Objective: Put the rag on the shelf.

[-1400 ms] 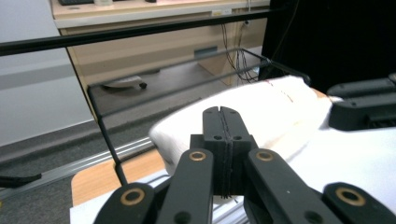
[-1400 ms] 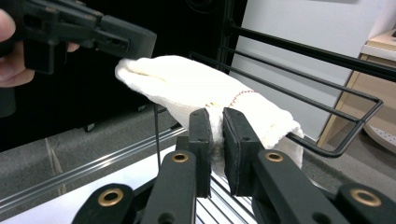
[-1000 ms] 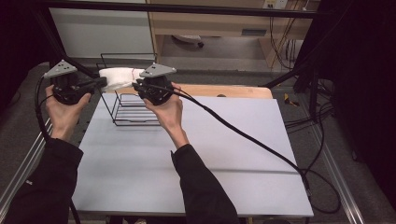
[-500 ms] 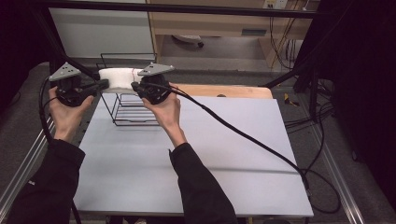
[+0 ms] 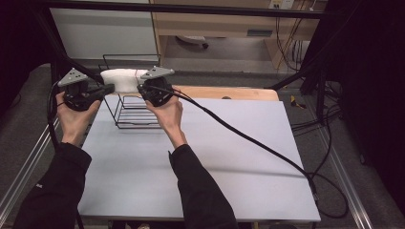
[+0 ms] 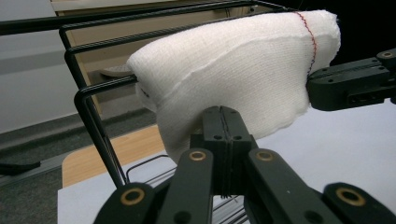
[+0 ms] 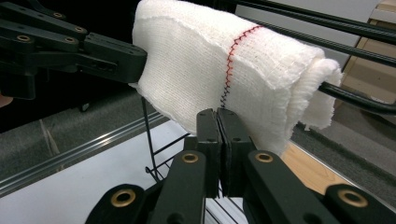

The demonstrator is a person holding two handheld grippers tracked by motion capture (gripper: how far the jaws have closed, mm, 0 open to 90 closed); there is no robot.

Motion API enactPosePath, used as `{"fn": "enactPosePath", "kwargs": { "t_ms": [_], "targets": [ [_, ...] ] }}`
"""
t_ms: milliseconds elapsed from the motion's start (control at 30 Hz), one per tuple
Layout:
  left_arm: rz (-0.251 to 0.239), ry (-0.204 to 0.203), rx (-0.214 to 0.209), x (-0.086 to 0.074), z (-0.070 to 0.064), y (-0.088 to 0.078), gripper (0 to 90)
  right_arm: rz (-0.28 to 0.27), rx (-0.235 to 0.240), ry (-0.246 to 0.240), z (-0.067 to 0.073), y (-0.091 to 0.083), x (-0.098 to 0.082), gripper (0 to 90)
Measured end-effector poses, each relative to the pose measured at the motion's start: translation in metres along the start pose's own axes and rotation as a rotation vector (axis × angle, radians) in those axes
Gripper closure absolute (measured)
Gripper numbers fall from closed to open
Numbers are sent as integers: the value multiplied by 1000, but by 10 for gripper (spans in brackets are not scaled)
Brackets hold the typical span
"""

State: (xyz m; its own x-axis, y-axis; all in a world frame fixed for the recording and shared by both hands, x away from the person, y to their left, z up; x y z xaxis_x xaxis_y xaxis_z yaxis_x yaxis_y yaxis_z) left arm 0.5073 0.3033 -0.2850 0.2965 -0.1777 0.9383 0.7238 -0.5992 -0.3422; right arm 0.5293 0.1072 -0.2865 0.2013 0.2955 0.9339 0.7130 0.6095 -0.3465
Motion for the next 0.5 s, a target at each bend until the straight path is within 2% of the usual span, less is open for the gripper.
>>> {"fn": "enactPosePath", "kwargs": {
  "t_ms": [133,267,500],
  "targets": [
    [-6,-6,-6,0,-1,-2,893,-10,10,0,1,-3,2,858],
    [-11,-7,-17,0,-6,-9,837,-23,47,18,3,-11,5,772],
    [30,-10,-34,-5,-14,-19,622,-32,74,40,-2,-31,4,592]
  ]
}}
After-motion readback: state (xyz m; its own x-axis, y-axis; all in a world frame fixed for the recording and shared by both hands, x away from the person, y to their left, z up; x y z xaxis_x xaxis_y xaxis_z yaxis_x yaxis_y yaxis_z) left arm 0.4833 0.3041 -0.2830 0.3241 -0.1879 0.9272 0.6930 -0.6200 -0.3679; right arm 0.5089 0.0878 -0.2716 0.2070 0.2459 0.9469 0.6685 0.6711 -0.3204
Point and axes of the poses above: each handheld gripper's, and its own axes: y roughly forward along the jaws, x roughly out of its top, z roughly to its left, the point moved 4 cm from there along y, roughly forward along the jaws, and after that the axes turned 8 degrees about -x, right-handed, at the moved point
